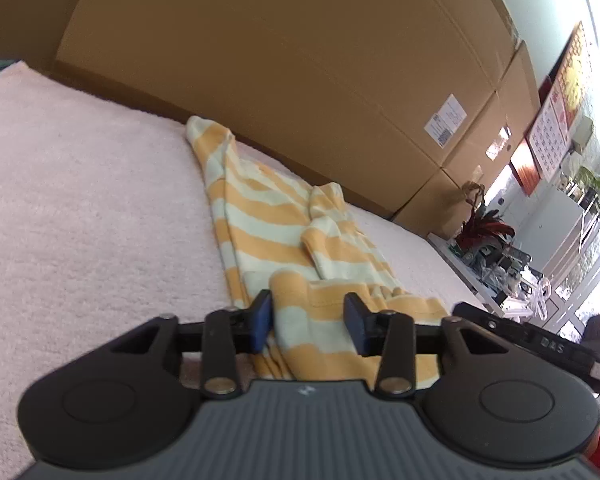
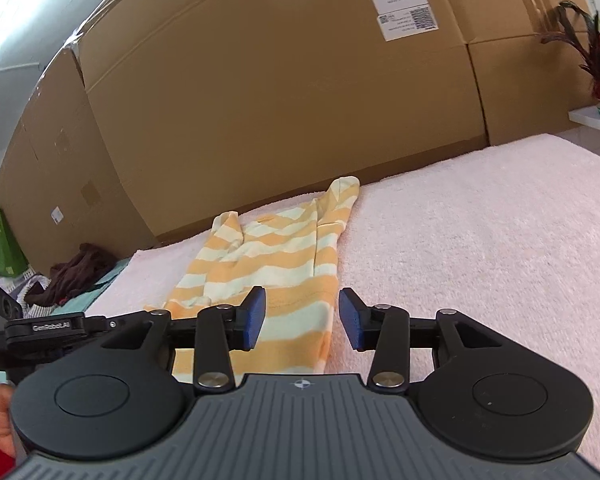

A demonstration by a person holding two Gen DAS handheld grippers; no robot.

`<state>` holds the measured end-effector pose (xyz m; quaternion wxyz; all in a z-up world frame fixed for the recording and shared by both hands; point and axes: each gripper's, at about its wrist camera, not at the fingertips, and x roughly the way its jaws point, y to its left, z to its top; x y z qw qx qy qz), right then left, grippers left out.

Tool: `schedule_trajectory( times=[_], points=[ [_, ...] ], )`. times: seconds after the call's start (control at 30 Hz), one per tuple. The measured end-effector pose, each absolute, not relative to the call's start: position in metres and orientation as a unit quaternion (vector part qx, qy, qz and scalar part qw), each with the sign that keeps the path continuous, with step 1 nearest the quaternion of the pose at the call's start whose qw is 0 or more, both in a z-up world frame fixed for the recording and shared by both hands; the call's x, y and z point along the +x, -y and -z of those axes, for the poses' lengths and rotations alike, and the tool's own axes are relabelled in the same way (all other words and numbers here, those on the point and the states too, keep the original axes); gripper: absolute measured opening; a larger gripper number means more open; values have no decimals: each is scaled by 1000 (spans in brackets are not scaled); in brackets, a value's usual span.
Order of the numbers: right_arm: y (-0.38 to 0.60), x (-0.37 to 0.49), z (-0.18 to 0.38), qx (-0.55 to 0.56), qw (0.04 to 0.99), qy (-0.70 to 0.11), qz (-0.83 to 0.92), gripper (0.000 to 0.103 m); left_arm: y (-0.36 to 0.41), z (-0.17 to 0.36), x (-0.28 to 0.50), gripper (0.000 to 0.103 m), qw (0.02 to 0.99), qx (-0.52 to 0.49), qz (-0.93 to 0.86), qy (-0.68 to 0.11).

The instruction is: Fold clothes

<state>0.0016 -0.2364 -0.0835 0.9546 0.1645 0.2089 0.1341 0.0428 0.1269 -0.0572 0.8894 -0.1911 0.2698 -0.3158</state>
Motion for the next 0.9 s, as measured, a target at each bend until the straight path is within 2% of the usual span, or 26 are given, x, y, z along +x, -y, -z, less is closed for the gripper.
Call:
schedule_trajectory(
  times=[0.07, 0.1, 0.13, 0.23, 0.3, 0.43, 0.47, 0.53, 0.57, 0.7, 0.77, 0.8, 0.9],
  points=[
    [226, 16, 84, 142, 955, -225, -127, 44, -123, 55, 39, 65, 891, -175, 325, -263],
    [223, 23, 86, 141, 953, -239, -121, 38, -123, 55, 38, 65, 892, -171, 327, -262],
    [221, 29, 89, 141, 951, -251, -116, 17, -123, 55, 37, 64, 893, -169, 326, -260],
    [226, 28, 89, 167, 946, -252, -122, 13, -127, 59, 38, 11, 891, -182, 322, -264],
    [226, 25, 90, 163, 947, -252, -117, 13, -131, 62, 40, 10, 885, -199, 323, -269],
    [237, 17, 93, 189, 943, -254, -104, 22, -135, 63, 40, 13, 880, -207, 329, -271],
    [240, 13, 93, 202, 941, -251, -109, 24, -135, 63, 40, 25, 880, -205, 331, -272],
    [248, 1, 91, 228, 937, -231, -127, 30, -137, 64, 40, 37, 874, -214, 342, -271],
    [250, -6, 89, 231, 938, -222, -135, 30, -137, 64, 40, 37, 874, -216, 342, -271],
    [249, -25, 87, 202, 940, -231, -146, 29, -137, 64, 38, 35, 877, -216, 335, -268],
    [247, -34, 89, 190, 938, -238, -164, 17, -134, 62, 38, 14, 884, -207, 321, -269],
    [245, -36, 91, 185, 938, -245, -160, 6, -133, 61, 38, 13, 887, -202, 312, -273],
    [246, -41, 96, 180, 940, -250, -145, 5, -130, 58, 39, 13, 890, -193, 309, -274]
  ],
)
